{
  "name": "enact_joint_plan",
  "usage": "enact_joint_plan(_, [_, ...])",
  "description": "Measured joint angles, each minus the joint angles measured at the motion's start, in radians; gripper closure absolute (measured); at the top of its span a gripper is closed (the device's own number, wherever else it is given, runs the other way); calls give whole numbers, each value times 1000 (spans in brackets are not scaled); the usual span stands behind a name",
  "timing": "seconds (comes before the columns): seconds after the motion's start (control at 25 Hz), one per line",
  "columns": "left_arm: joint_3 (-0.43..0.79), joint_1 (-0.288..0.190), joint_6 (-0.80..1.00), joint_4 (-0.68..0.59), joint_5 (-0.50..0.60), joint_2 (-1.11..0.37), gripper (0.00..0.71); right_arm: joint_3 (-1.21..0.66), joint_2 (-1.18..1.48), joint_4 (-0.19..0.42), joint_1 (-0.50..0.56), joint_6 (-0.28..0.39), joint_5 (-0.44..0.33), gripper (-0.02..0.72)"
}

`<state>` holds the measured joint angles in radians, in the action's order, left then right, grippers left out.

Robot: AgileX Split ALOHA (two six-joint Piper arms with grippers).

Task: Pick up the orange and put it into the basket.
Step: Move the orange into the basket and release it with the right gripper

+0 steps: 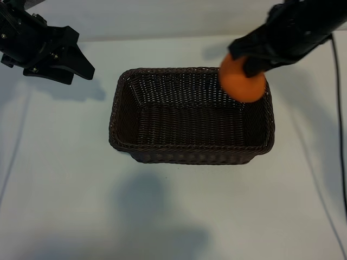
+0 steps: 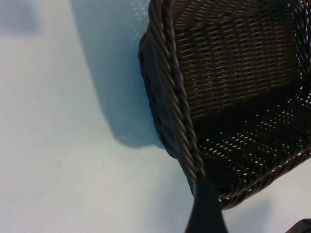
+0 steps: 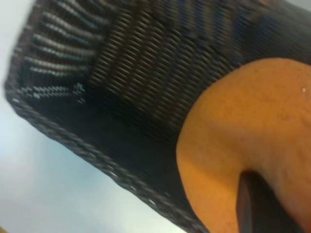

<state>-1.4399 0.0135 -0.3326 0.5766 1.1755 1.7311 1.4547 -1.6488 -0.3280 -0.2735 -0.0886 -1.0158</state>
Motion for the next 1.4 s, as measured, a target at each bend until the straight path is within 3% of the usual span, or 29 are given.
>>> enact_joint_plan(0.36, [0,0,0,20,0,0,163,0,0,-4,-94,51,100,633])
enact_joint_plan(0.84, [0,0,-1,24,0,0,163,0,-60,-31,-105,53,156,634])
enact_joint_plan(1.12, [0,0,-1,24,0,0,163,0,-167,-30,-105,7,160,634])
enact_joint_plan(1.4, [0,0,-2,25,0,0,163,0,-252,31,-105,-30,164,634])
